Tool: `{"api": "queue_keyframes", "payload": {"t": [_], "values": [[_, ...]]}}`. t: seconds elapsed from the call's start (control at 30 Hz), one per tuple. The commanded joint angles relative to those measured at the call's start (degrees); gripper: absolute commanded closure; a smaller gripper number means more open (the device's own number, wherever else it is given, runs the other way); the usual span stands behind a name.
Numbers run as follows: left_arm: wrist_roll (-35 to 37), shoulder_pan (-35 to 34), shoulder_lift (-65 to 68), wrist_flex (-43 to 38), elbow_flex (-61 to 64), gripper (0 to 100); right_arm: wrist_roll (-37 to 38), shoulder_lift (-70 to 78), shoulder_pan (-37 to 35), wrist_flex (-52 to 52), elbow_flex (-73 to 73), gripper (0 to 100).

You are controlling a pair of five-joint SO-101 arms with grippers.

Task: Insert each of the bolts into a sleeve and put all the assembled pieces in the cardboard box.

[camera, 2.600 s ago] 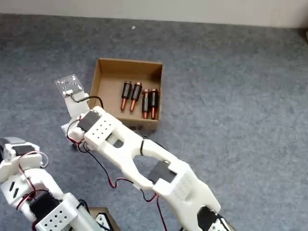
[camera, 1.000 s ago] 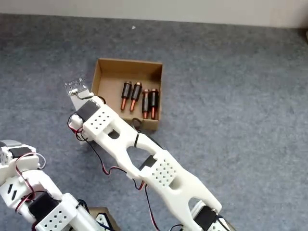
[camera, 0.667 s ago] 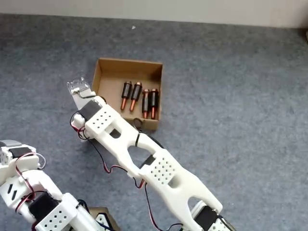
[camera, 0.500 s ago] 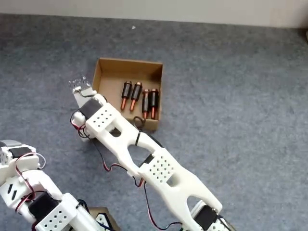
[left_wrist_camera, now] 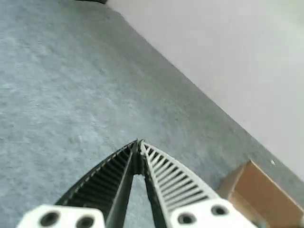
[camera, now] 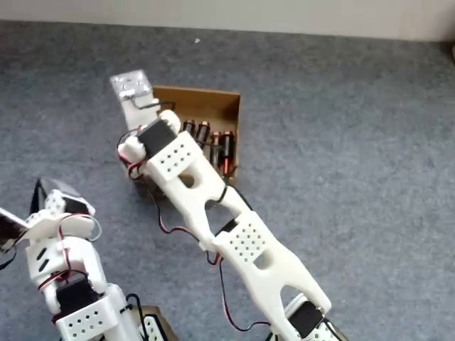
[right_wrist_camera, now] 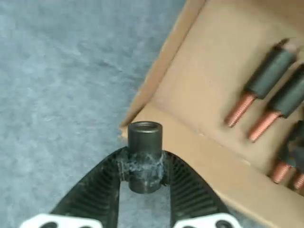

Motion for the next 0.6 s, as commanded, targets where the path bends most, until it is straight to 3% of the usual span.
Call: {"api": "queue_keyframes", "payload": {"t": [0.0,0.27,0.57], "values": [[-2.29,5.93,-0.48,3.25,-1.01,99,0.35,-13.14,0.4,1.36,4.09,99.4],[-5.27,14.2,-0.48,4.22,-1.01,99,0.26,-37.49,1.89,1.27,30.9,99.4],[-10.99,32.13,-0.4,13.36,-2.07,99,0.62,-71.69,9.1,-0.57,68.35,99.4]]}}
